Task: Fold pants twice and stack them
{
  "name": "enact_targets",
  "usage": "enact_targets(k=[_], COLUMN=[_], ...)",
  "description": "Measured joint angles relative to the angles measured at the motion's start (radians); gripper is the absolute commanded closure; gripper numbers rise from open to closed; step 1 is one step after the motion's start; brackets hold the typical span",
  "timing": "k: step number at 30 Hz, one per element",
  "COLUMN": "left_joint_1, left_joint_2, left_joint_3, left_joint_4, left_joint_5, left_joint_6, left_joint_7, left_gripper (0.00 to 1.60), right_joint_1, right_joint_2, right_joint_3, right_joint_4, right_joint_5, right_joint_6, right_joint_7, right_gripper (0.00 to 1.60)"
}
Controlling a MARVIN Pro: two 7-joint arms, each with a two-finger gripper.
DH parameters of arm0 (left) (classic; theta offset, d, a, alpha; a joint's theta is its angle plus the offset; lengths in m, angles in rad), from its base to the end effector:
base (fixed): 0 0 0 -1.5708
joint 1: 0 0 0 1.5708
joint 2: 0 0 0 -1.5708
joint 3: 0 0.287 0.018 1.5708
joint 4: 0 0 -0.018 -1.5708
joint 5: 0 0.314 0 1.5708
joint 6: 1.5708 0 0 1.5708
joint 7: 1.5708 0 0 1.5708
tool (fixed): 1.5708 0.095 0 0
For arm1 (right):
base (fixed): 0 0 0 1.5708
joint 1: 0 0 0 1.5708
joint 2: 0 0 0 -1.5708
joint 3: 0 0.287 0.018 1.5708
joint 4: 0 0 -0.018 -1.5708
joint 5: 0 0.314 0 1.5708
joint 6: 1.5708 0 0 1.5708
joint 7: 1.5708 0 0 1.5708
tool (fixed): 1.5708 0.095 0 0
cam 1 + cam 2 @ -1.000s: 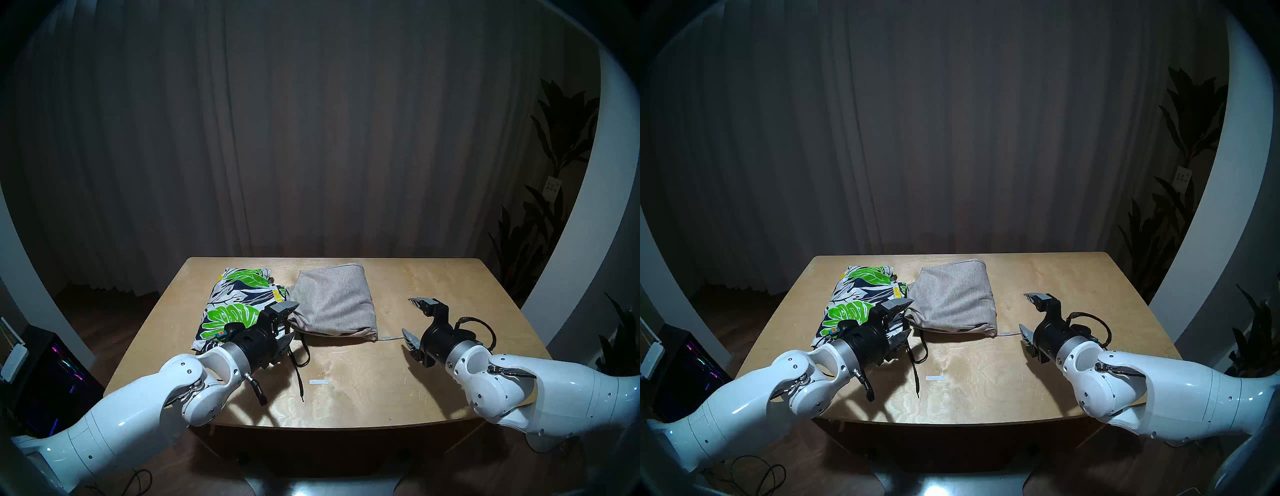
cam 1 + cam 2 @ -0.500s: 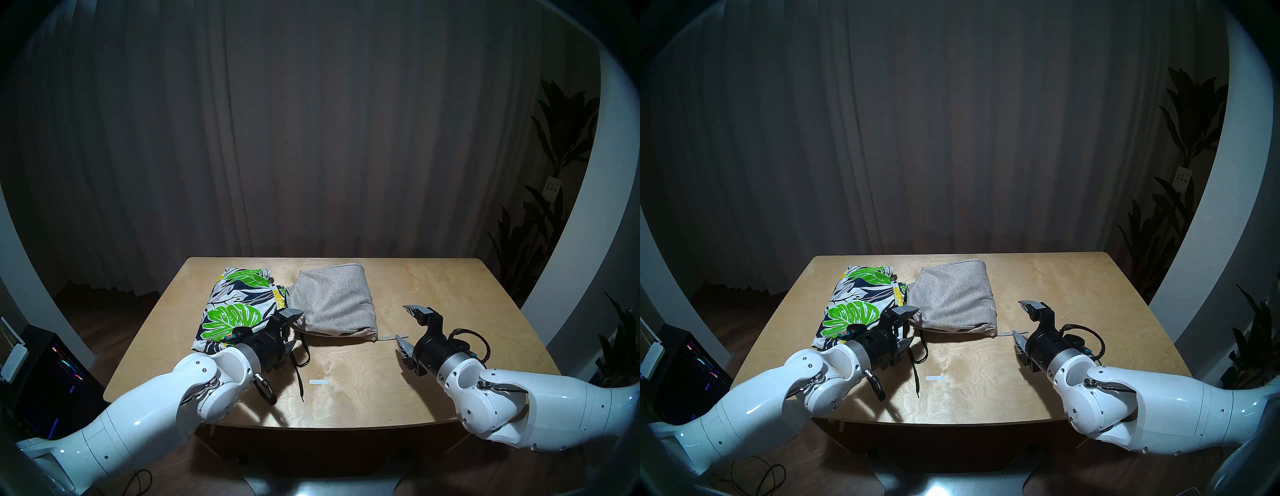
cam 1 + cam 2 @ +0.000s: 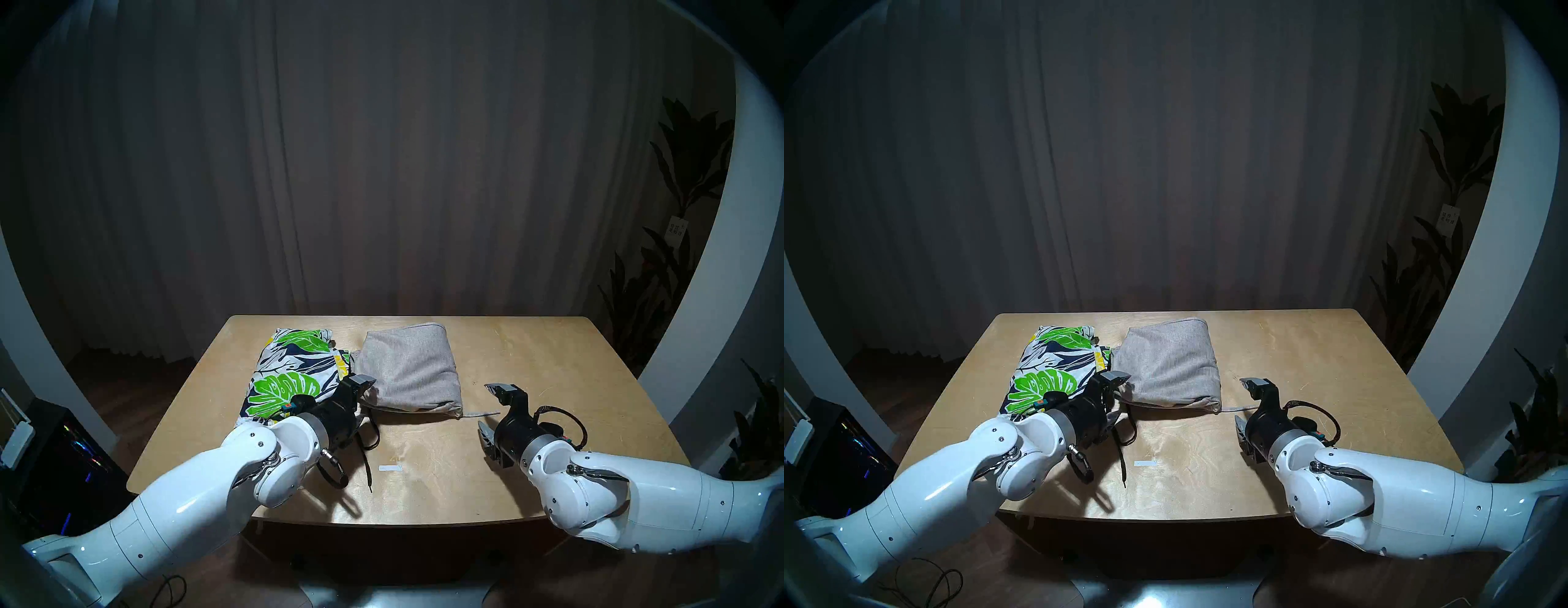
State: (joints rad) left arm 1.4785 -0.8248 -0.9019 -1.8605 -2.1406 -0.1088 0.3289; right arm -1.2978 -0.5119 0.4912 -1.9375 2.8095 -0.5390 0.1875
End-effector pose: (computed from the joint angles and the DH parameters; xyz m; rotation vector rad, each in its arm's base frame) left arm 0.3533 -0.0469 -0.3101 1.8621 0.9399 0.6907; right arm 0.3191 -0.0057 -0.3228 -1.5318 1.3704 -0.7205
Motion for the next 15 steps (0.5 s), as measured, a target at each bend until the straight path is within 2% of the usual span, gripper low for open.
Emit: enact_targets(k=[15], left_joint_1=[-0.042], left_joint_2=[-0.028], left_joint_3=[0.019], left_joint_4=[0.012], left_joint_5=[0.039], left_joint_6=[-0.011], left_joint_7=[0.113], left_gripper=[0.00], right_joint_1=[0.041], right_joint_2=[-0.071], right_joint_3=[-0.011], right_joint_4=[0.037], right_joint_5=[-0.025], right_joint_6=[-0.035], right_joint_7=[-0.087], right_gripper=[0.00])
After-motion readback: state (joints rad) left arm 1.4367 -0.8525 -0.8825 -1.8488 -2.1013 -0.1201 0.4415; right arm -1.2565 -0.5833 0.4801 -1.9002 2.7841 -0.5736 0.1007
